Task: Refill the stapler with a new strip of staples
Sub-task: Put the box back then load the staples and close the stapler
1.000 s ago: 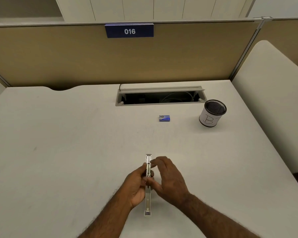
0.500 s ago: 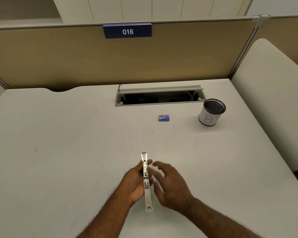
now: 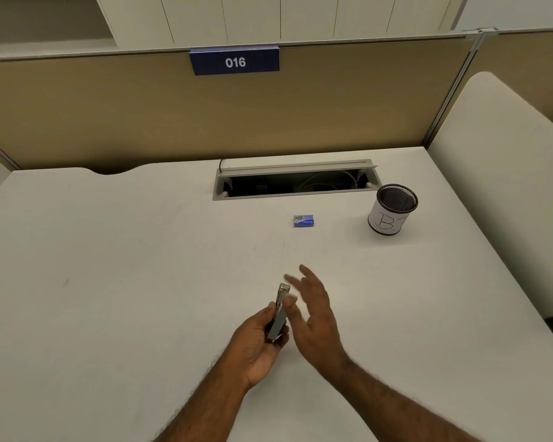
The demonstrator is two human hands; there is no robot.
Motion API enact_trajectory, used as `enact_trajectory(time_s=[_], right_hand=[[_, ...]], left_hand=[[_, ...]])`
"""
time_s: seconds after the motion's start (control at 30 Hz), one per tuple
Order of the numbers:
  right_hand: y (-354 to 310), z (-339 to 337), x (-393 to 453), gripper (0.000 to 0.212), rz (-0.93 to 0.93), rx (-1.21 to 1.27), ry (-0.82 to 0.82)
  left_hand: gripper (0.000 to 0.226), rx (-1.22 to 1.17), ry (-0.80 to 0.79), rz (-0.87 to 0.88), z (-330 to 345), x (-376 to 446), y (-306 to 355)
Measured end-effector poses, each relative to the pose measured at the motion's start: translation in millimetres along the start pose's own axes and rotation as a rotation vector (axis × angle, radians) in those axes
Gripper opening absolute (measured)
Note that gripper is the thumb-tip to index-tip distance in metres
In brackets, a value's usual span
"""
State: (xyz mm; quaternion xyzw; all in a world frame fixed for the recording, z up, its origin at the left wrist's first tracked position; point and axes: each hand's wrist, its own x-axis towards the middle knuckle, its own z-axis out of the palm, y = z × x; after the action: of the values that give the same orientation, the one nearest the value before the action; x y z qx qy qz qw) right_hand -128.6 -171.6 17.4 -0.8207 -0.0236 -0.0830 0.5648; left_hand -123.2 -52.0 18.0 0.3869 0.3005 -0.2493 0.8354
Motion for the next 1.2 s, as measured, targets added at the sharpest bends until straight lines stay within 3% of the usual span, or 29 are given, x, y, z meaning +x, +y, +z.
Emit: enact_trajectory(time_s=[0.1,0.17,0.3,0.43,0.53,0.77,1.2], right_hand=[[-3.6,-1.8,13.6,0.057,0.398,0.282,-0.133],[-1.3,-1.1,16.8,0.063,0.560,0.538,-0.233],[0.3,-0.4,20.5,0.059,0.698,0.910,-0.200],[-0.5,-1.6,25.7,0.053,0.795,1.166,-0.103],[-1.5,-2.2,28.2,0.052,0.843,1.231,-0.054],[-0.3,-2.5,28.7,0.051,0.881,1.243,-0.040],[3.9,5.1,30.1,0.051,0.930,1.264,-0.072]], left_hand=[[0.028,-0.013,0.072,0.029,5.9,-0.6,-0.7],[0.029,0.045,0.063,0.079,9.8,-1.9,-0.8],[0.030,0.362,-0.047,0.230,15.4,-8.0,0.9],[0.025,0.735,0.068,0.400,25.9,-10.4,-5.0],[0.017,0.847,0.118,0.493,33.0,-13.6,-7.6],[0.030,0.984,0.159,0.626,36.5,-14.0,-13.3],[0.022,0.957,0.215,0.604,31.1,-8.6,-16.5]])
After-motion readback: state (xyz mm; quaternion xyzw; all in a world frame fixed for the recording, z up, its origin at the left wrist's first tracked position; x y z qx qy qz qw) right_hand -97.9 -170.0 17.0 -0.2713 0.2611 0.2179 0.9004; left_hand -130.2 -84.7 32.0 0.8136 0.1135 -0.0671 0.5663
